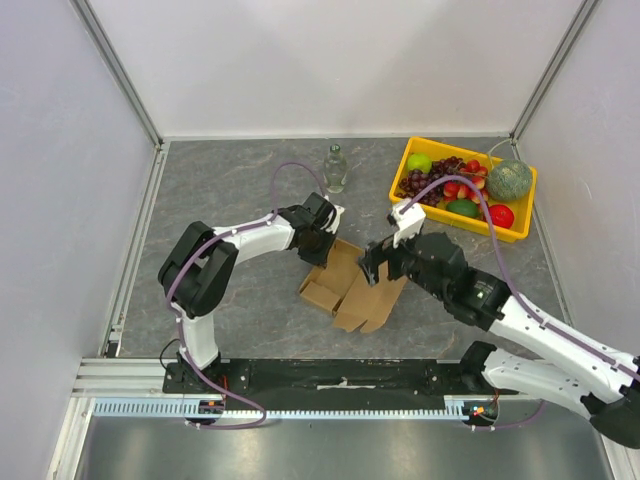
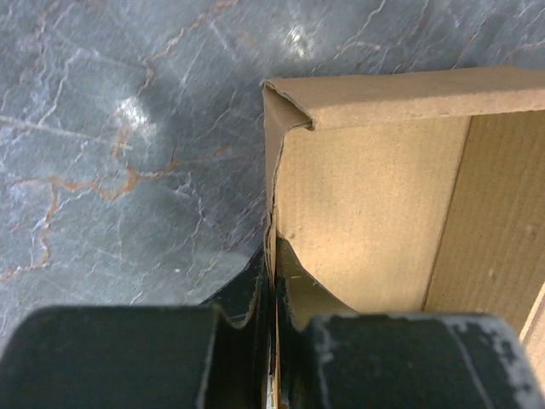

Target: Fold the paper box

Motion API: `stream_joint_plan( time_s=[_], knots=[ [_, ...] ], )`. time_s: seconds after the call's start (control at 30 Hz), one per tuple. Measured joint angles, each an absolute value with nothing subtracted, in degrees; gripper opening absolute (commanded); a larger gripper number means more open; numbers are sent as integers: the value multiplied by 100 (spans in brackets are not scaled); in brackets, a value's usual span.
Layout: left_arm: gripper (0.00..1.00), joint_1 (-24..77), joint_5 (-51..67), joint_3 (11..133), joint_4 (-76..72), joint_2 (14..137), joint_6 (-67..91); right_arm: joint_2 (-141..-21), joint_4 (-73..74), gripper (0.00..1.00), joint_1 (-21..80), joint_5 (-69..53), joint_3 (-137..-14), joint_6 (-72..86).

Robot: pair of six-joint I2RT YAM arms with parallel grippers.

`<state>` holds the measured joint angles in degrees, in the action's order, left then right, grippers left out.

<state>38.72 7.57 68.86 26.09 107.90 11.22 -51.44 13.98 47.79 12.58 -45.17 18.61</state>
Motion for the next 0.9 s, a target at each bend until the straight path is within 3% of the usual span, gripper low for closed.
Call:
stream_joint_plan(
  time_s=[0.23,0.3,0.43,0.67,0.9],
  knots=[
    [9,3903,797,7046,2578,10927,1079,-5531,1181,98,6396,1249,-4217,1354],
    [9,3903,816,7052,2563,10945,1079,-5717,1044,93,6628,1232,-4143,1234],
    [8,3898,910,7089,2508,10993,1066,-6051,521,86,6705,1173,-3859,1046],
    [7,3898,1122,7192,2425,11102,1048,-6836,-480,85,6740,1020,-3656,864],
    [6,3896,1260,7244,2375,11161,1046,-7585,-954,73,6740,945,-3656,692]
  ],
)
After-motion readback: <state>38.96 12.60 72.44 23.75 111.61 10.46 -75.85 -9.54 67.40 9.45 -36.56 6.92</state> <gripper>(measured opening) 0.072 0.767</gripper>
